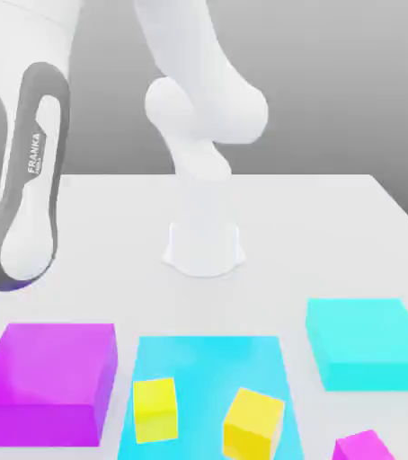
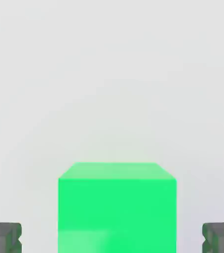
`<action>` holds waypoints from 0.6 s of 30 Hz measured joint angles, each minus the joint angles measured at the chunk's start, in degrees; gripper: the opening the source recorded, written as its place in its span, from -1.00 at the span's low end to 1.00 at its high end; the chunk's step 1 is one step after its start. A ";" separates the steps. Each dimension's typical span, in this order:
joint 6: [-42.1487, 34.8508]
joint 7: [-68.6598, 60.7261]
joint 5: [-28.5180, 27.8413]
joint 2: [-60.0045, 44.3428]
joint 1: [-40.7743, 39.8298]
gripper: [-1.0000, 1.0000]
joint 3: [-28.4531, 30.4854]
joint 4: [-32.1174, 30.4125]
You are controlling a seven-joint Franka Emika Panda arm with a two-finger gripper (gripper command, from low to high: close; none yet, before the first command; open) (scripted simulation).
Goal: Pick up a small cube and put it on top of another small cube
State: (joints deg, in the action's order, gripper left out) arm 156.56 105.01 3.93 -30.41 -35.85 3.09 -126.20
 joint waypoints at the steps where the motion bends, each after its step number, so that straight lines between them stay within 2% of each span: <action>1: 0.02 0.00 0.00 0.00 0.00 -1.00 0.00 0.00; 6: -0.02 0.05 0.00 0.13 -0.06 -1.00 -0.03 -0.02; 11: -6.91 1.60 -1.33 8.34 1.29 -1.00 0.96 -0.68; 18: -12.81 6.21 -2.48 10.78 11.71 -1.00 -7.10 1.72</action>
State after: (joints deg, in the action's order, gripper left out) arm 143.75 111.22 1.45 -19.63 -24.14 -4.01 -124.47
